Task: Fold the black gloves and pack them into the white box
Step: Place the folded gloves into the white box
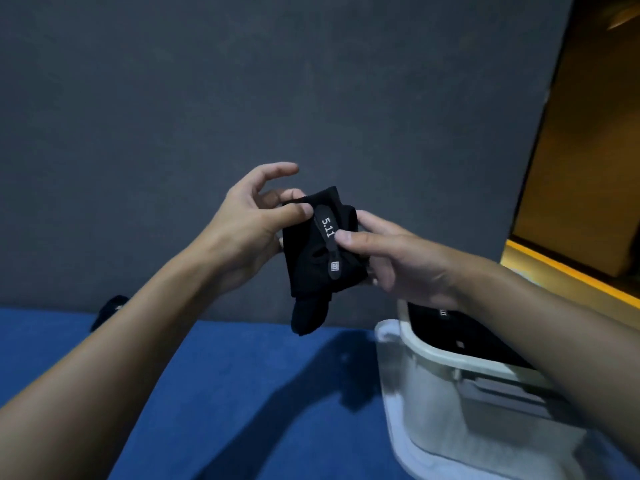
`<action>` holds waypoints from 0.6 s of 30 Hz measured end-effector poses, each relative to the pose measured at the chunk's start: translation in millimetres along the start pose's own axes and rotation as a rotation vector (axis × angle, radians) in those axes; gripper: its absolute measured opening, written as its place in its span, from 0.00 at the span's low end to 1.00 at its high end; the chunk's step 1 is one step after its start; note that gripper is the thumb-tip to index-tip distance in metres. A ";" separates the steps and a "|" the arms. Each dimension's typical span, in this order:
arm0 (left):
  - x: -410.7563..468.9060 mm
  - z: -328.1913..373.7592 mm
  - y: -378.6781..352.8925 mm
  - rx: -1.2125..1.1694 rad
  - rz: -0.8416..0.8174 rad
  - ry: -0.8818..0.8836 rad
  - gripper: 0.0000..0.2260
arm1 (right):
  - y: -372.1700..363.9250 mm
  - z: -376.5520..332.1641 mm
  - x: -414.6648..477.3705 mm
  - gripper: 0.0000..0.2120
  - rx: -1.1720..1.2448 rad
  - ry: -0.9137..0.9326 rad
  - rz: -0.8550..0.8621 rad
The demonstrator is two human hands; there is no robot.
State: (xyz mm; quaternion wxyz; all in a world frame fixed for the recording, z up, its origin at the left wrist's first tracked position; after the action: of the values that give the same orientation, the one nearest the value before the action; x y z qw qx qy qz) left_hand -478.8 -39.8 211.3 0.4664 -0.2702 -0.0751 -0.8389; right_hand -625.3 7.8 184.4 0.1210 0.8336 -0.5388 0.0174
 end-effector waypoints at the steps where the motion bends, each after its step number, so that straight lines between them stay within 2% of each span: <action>1: 6.2 -2.4 -11.5 0.001 -0.016 0.005 0.20 | 8.1 -0.8 -7.9 0.28 0.002 0.005 0.011; 8: 43.4 -18.8 -83.2 0.035 -0.045 0.005 0.18 | 69.4 -10.6 -54.2 0.21 0.097 0.110 0.306; 14: 68.2 -43.3 -121.9 0.105 -0.039 0.050 0.17 | 107.7 -11.9 -85.8 0.27 -0.090 0.100 0.494; 18: 77.0 -70.5 -126.9 0.315 -0.101 0.101 0.15 | 132.1 3.9 -96.4 0.29 -0.141 -0.017 0.601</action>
State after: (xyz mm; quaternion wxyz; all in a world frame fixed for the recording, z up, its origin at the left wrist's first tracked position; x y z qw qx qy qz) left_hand -642.6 -53.3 208.2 0.4637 -0.1468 -0.1955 -0.8516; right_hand -785.2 41.6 189.4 0.1635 0.6266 -0.7620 0.0080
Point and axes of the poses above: each hand's wrist, its own x-axis towards the middle knuckle, its own y-axis out of the back of the hand, z = x × y, the point moved 7 cm from there along x, towards the middle knuckle, and after that the axes turned 6 degrees about -z, right-handed, at the moved point
